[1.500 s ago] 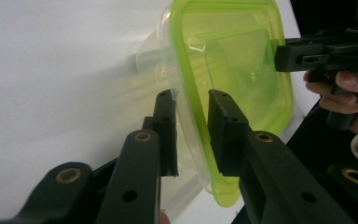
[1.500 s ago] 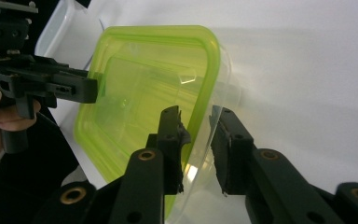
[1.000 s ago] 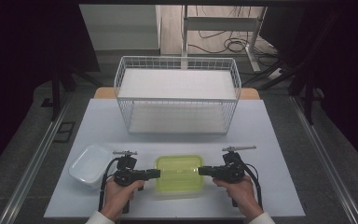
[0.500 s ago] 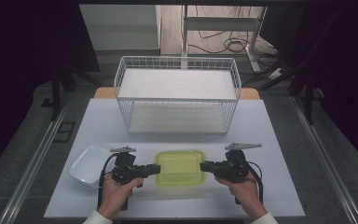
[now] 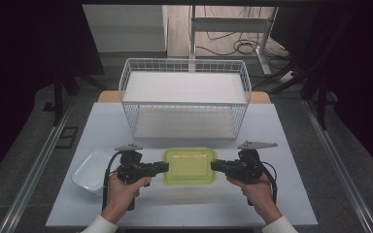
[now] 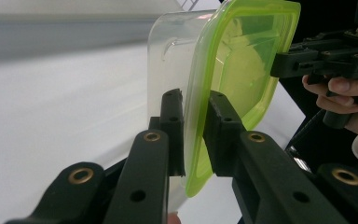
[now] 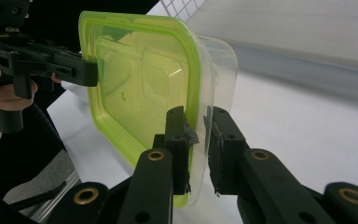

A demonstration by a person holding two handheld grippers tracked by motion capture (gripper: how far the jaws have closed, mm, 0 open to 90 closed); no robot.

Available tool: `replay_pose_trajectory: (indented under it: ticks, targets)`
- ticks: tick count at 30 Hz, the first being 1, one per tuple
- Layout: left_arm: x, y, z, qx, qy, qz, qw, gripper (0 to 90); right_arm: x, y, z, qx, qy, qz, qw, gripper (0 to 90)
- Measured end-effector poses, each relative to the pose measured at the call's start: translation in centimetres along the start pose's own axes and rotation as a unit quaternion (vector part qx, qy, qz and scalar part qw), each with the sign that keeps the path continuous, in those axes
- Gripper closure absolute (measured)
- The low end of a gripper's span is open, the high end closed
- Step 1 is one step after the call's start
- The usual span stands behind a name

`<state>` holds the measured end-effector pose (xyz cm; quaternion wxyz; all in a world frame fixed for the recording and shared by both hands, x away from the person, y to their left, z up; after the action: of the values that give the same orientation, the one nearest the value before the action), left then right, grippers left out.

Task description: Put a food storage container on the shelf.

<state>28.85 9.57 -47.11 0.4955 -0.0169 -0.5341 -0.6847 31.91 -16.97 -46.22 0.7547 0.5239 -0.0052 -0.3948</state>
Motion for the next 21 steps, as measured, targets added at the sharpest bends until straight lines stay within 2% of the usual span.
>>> replay_pose_trajectory:
  ticks: [8, 20, 21]
  targets:
    - [0.5, 2.5, 0.2, 0.012, -0.012, -0.005, 0.9998, 78.9, -0.1, 2.4, 0.9, 0.021, 0.003, 0.006, 0.9997, 78.1]
    - [1.3, 6.1, 1.2, 0.028, -0.004, -0.028, 0.9992, 78.7, -0.2, 5.8, 1.1, 0.045, 0.009, 0.022, 0.9987, 78.2]
    - [1.4, 6.4, 1.3, 0.029, -0.004, -0.029, 0.9991, 78.7, -0.3, 6.5, 1.2, 0.048, 0.009, 0.025, 0.9985, 78.2]
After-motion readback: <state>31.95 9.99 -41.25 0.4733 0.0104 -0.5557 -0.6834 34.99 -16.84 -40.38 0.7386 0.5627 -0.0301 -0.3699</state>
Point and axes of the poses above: each handheld gripper's, and its own axes: z roughly backward along the jaws, y roughly out of its top, x roughly to its right, the point moved 5 cm from there along -z, roughly forward along the jaws, and after that the axes turned 6 degrees about x, right-handed, at the moved point
